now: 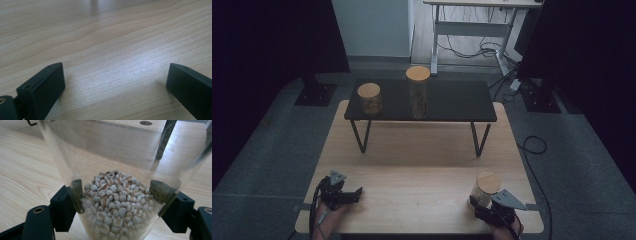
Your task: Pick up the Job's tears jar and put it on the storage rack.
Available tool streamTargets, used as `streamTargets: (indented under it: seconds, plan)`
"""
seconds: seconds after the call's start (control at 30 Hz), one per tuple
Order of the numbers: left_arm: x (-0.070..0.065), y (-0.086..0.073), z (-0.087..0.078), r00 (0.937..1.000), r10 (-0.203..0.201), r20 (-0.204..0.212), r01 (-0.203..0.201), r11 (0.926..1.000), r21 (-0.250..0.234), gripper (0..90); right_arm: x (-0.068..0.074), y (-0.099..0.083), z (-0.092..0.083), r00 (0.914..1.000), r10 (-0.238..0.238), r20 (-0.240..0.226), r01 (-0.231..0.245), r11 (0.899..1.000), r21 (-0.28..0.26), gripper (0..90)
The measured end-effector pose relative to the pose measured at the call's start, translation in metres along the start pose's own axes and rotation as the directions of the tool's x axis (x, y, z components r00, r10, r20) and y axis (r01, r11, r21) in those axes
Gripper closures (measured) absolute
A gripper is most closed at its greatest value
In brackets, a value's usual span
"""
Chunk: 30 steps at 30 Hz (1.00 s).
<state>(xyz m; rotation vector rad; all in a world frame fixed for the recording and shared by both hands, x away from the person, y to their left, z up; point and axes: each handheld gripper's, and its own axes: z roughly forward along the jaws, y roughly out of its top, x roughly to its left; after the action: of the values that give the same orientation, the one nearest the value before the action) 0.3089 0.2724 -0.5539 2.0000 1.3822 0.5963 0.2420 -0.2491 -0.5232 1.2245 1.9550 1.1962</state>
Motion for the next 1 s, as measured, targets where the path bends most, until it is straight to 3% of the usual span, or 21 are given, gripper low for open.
streamTargets:
  seconds: [1.0]
  plan:
    - [0.0, 0.0, 0.0, 1.0, 0.0, 0.0, 0.0, 1.0, 0.0, 1.7, 0.003, 0.039, 0.003, 0.9994, 0.034, 0.002, -0.034, 0.999, 0.011, 24.4]
